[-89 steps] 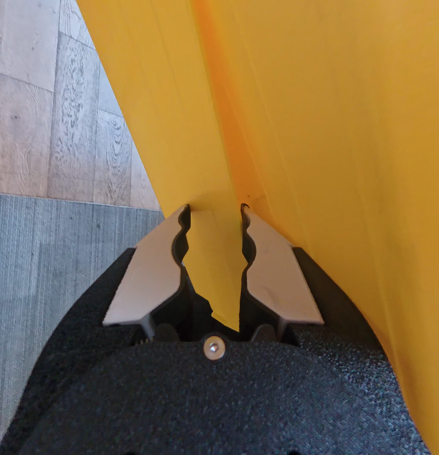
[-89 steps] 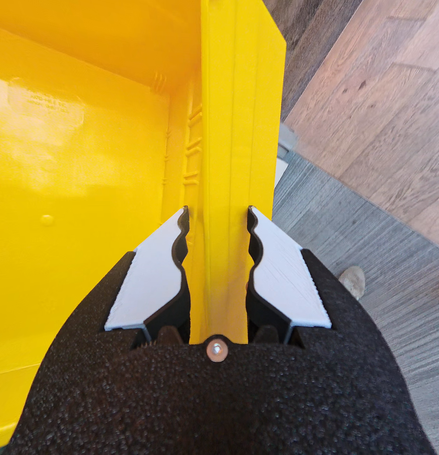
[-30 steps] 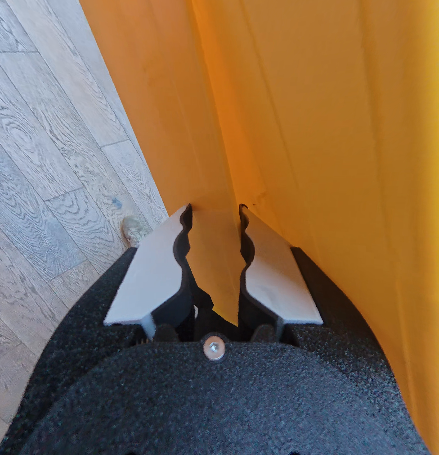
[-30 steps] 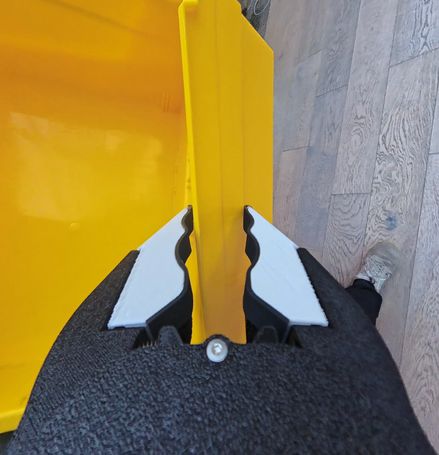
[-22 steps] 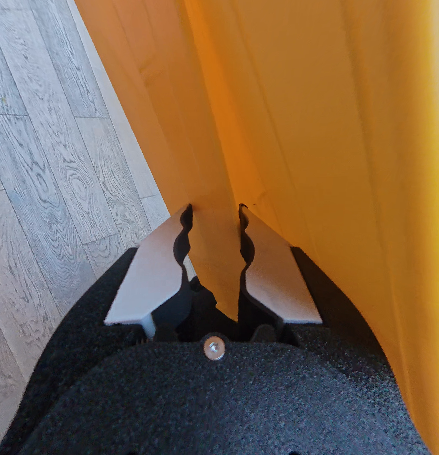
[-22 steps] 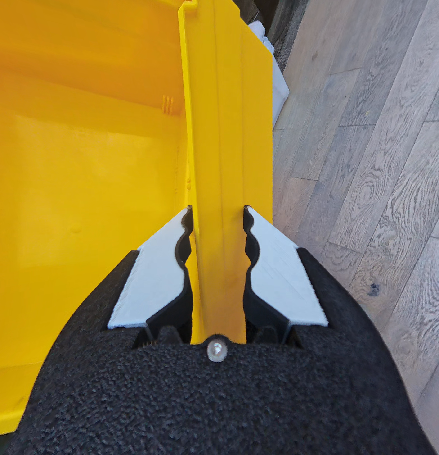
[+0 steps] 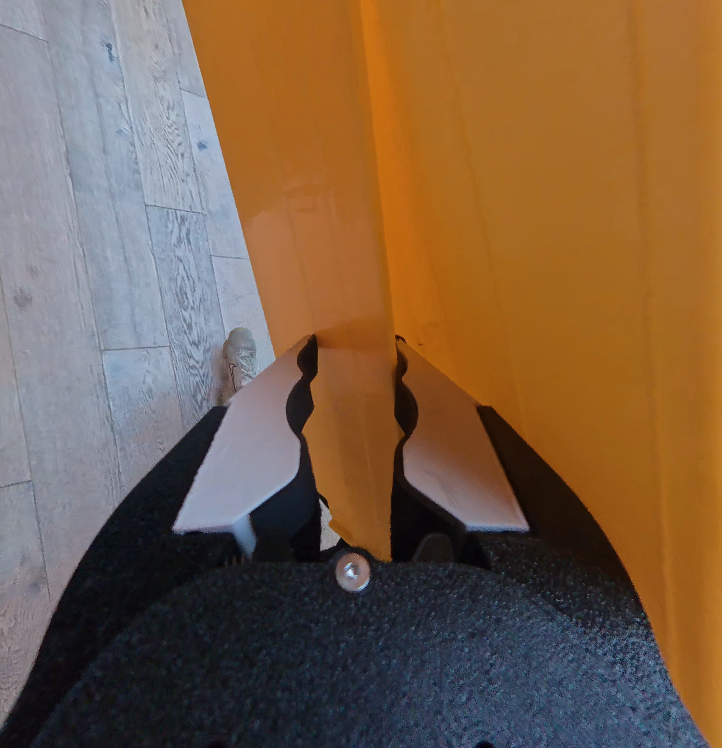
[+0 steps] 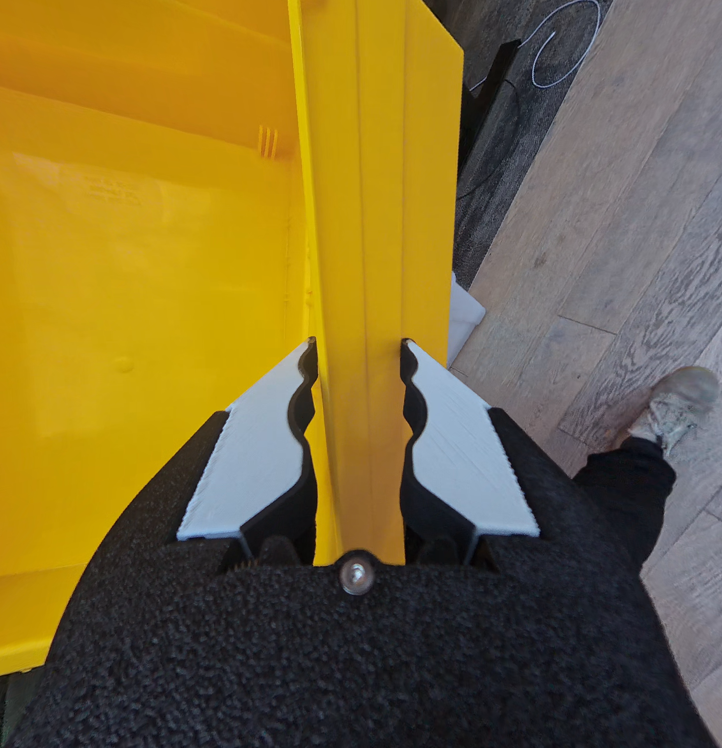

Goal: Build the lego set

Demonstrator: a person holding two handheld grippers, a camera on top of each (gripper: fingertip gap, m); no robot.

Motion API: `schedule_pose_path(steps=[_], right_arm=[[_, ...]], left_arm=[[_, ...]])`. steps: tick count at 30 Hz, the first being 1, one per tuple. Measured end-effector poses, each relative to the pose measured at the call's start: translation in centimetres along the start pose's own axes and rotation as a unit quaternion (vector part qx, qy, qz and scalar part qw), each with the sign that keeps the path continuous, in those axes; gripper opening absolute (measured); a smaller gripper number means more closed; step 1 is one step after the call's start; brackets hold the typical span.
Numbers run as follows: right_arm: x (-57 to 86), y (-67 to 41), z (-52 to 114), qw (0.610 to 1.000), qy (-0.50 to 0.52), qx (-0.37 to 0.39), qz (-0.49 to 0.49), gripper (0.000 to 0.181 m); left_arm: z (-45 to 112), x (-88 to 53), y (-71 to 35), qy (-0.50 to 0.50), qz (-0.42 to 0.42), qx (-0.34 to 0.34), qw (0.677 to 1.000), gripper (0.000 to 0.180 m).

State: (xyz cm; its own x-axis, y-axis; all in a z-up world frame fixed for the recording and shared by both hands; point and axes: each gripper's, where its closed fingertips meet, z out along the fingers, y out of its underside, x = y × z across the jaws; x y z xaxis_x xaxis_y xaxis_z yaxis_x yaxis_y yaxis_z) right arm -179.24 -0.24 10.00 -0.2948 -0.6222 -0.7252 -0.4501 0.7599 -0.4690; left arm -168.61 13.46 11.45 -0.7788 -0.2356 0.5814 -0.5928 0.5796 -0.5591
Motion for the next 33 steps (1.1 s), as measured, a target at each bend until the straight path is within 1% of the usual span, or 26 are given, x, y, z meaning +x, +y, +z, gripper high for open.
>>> schedule_pose_path(steps=[6,15,22,28,33], right_arm=[[4.0,-17.6,13.6,0.998,-0.042,-0.047,-0.011,0.039],[6.4,-44.2,29.3,0.990,-0.052,-0.104,-0.076,0.039],[10.6,-62.4,45.2,0.991,-0.040,-0.104,-0.075,0.039],[10.5,-79.5,57.3,0.991,-0.036,-0.106,-0.071,0.039],[9.7,-91.2,68.5,0.986,-0.062,-0.130,-0.084,0.039]], left_arm=[[6.5,-10.0,-16.0,-0.053,-0.046,0.041,0.997,0.034],[15.1,-22.8,-39.5,-0.069,-0.098,0.092,0.989,0.034],[23.2,-37.6,-58.8,-0.061,-0.095,0.104,0.988,0.034],[26.0,-48.0,-77.4,-0.059,-0.074,0.096,0.991,0.034],[27.1,-57.5,-89.6,-0.089,-0.092,0.128,0.984,0.033]])
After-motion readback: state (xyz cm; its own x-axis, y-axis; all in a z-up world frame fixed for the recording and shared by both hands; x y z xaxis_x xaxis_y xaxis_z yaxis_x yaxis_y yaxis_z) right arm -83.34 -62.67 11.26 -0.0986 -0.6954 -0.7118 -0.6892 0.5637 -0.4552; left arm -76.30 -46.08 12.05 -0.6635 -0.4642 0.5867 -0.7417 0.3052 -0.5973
